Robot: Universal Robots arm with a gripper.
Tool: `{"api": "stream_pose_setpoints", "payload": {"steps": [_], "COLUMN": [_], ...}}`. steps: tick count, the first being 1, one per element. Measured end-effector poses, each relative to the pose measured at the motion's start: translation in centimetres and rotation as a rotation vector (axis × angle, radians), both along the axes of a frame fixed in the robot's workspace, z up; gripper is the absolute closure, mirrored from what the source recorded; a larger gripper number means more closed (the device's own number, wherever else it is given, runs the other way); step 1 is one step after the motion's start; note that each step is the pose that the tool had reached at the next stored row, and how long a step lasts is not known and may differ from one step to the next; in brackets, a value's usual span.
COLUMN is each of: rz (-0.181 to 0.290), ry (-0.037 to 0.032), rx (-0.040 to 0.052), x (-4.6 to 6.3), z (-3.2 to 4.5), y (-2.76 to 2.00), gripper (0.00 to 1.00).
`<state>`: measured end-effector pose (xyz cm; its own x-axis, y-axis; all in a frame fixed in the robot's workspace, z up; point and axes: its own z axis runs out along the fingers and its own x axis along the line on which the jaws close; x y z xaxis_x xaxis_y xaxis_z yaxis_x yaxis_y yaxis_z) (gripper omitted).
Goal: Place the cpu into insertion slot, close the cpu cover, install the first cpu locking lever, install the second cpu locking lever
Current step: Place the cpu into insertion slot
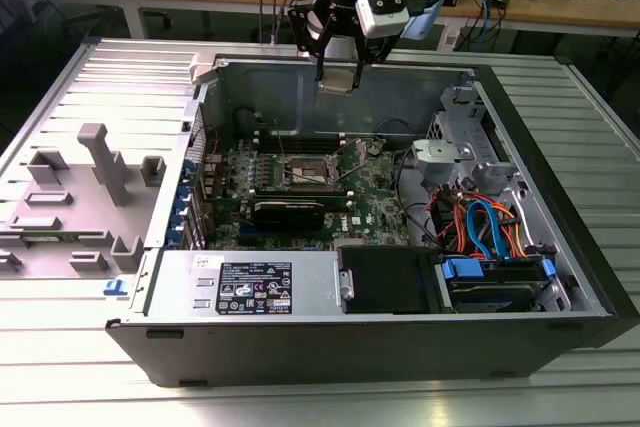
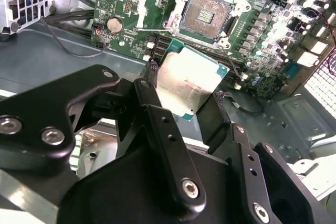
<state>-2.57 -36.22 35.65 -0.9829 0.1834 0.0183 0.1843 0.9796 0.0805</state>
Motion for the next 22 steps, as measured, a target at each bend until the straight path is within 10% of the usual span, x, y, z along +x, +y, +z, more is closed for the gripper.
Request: {"api": "stream_pose_setpoints", "payload": {"steps": [13, 22], "rz": [-0.003, -0.118], "ry": [-0.0001, -0.0002], "rx": [0.0000, 0.0004], "x": [-0.01, -0.01], "z": [-0.03, -0.15], "y": [-0.03, -0.11], "gripper": [0.46, 0.46]}}
